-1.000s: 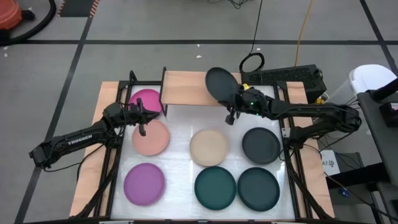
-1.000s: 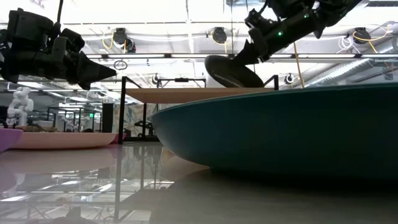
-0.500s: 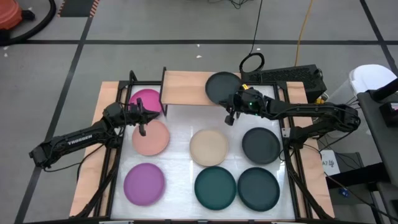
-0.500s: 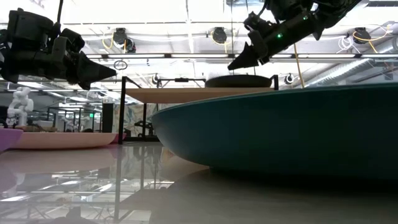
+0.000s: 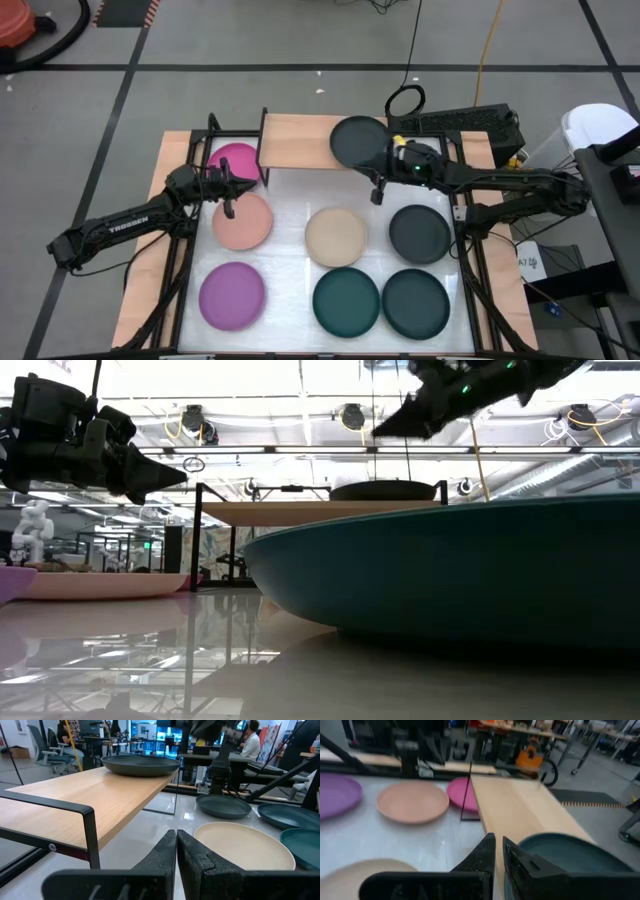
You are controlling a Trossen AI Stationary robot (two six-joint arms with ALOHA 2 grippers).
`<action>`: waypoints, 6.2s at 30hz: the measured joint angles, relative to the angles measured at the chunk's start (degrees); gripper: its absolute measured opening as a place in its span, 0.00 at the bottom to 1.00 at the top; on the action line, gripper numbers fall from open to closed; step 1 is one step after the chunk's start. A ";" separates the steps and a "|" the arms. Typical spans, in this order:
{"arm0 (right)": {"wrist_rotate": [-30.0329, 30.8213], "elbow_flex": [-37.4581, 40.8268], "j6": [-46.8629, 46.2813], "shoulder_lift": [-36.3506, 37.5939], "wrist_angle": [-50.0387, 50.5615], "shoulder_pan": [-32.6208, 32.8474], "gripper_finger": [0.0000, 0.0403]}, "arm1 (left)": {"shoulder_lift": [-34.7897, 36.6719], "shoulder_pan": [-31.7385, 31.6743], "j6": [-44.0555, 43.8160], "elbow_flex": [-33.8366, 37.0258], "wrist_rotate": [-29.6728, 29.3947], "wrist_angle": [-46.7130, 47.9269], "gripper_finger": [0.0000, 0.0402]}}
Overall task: Place and stack plates onto a shelf
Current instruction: Stack the pink plate on top of the black plate on the shelf
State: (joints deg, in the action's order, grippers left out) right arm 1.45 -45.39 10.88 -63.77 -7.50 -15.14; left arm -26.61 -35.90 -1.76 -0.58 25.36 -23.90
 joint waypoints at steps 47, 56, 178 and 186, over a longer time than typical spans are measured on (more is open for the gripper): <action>-5.82 29.33 -23.93 41.40 0.00 2.17 0.05 | 0.00 0.02 -11.53 0.00 0.02 -3.78 0.05; -7.71 29.33 -23.31 41.38 -0.90 2.17 0.05 | 0.00 -0.02 -14.57 0.00 -7.22 -5.74 0.05; -7.52 29.33 -22.60 41.25 3.00 2.17 0.05 | -41.99 0.74 -7.39 -42.16 -30.40 78.95 0.39; -7.51 29.33 -22.60 41.25 3.00 2.17 0.05 | -42.01 0.74 -22.49 -34.58 -33.22 73.72 0.39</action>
State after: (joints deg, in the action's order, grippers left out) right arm -6.06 -16.05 -11.73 -22.52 -4.49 -12.97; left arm -68.62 -35.16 -24.25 -35.16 -7.86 49.82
